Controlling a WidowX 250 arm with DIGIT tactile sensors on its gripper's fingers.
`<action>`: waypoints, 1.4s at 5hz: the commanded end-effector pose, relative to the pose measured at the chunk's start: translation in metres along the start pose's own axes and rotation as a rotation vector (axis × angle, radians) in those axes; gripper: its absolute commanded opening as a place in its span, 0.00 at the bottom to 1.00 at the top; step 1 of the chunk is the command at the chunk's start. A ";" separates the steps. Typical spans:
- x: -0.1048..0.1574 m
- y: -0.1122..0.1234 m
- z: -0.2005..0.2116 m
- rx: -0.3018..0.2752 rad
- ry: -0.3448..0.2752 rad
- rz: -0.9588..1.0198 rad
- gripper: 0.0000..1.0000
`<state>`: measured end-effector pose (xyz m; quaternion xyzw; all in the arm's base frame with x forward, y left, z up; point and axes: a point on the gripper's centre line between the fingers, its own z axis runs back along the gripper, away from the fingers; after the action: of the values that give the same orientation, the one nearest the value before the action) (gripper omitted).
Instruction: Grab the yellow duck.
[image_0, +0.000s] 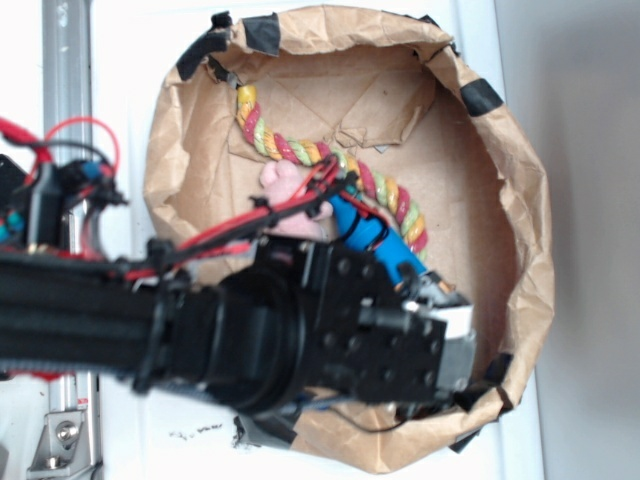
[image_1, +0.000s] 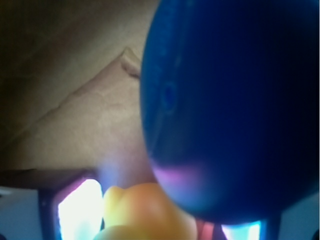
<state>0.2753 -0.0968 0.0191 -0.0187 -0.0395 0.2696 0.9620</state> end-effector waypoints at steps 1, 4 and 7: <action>0.000 0.004 0.007 -0.014 -0.021 -0.026 0.00; 0.070 0.055 0.134 -0.121 -0.181 0.057 0.00; 0.073 0.084 0.167 -0.011 -0.064 -0.275 0.00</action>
<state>0.2786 0.0008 0.1598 -0.0056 -0.0333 0.1257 0.9915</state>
